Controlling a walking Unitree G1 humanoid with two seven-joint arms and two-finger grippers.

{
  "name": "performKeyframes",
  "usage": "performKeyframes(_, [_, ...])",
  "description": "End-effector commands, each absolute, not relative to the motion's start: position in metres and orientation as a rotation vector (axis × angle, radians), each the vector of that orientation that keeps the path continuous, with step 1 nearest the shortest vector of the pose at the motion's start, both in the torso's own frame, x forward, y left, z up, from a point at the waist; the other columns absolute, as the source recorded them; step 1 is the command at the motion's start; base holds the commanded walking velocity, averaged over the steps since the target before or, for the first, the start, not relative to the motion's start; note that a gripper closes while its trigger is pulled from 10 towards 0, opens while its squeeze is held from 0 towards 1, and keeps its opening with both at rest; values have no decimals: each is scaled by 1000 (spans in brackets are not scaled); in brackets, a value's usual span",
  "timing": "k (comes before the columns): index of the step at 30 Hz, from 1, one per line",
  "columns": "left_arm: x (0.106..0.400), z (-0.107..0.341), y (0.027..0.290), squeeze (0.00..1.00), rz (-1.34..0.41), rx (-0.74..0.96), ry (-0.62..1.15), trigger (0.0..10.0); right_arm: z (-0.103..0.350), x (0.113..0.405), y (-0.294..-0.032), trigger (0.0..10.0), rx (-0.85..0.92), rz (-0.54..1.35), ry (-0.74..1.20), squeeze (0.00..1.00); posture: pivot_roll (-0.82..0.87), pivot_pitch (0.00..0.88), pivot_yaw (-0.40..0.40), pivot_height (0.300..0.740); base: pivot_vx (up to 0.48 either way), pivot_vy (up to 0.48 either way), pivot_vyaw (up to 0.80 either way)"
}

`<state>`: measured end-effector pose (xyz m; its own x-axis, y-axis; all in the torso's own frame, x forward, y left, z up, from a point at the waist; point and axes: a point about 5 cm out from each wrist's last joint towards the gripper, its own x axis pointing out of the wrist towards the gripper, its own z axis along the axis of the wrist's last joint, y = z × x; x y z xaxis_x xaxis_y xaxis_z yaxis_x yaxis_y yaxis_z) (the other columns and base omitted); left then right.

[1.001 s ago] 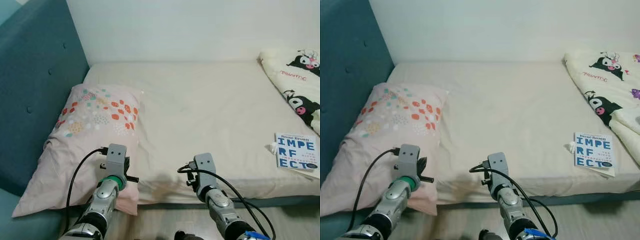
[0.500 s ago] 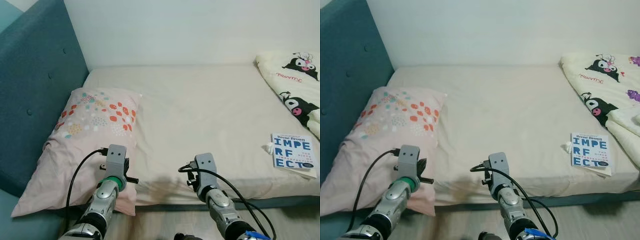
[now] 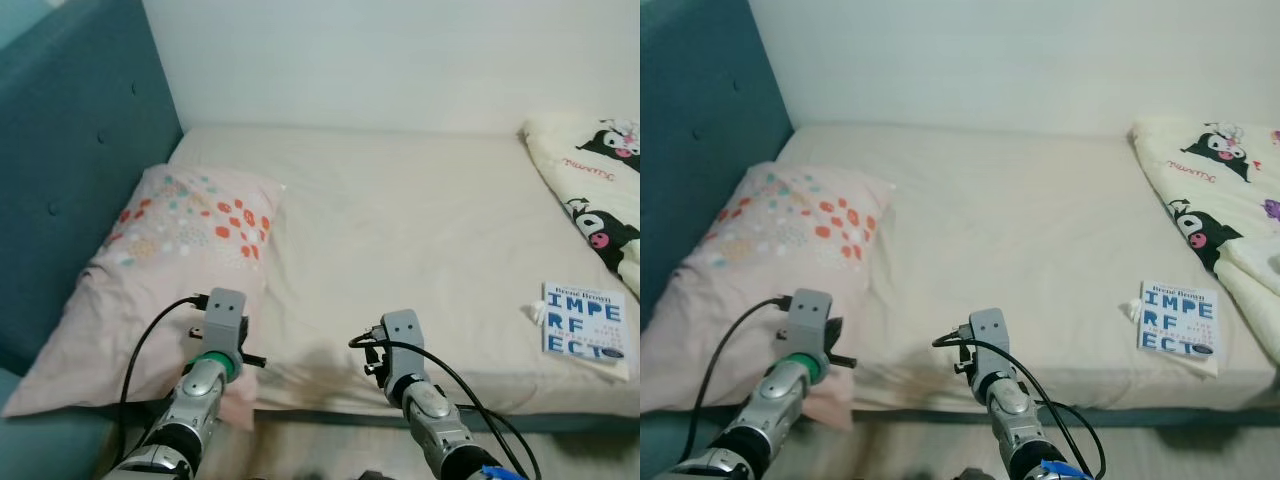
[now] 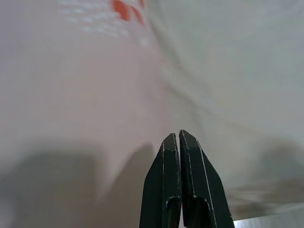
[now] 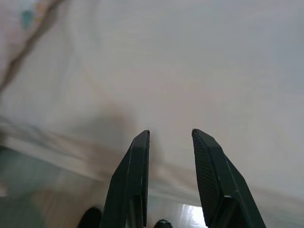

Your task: Clean up the room

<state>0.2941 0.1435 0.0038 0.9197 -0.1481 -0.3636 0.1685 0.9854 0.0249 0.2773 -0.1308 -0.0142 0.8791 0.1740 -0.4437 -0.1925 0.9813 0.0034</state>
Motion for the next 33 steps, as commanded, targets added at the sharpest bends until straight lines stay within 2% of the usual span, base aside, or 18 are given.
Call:
performKeyframes(1, [290, -1, 138, 0, -184, 57, 398, 10000, -18, 274, -136, 10000, -30, 171, 475, 0, 38, 0, 65, 740, 0, -401, 0])
performKeyframes(8, [290, -2, 138, 0, -182, 58, 404, 10000, -17, 275, -139, 10000, -36, 153, 479, 0, 38, 1, 65, 740, 0, -401, 800])
performKeyframes(33, [290, -2, 138, 0, -178, 62, 417, 10000, -19, 273, -139, 10000, -34, 153, 486, 0, 38, 2, 65, 740, 0, -393, 0])
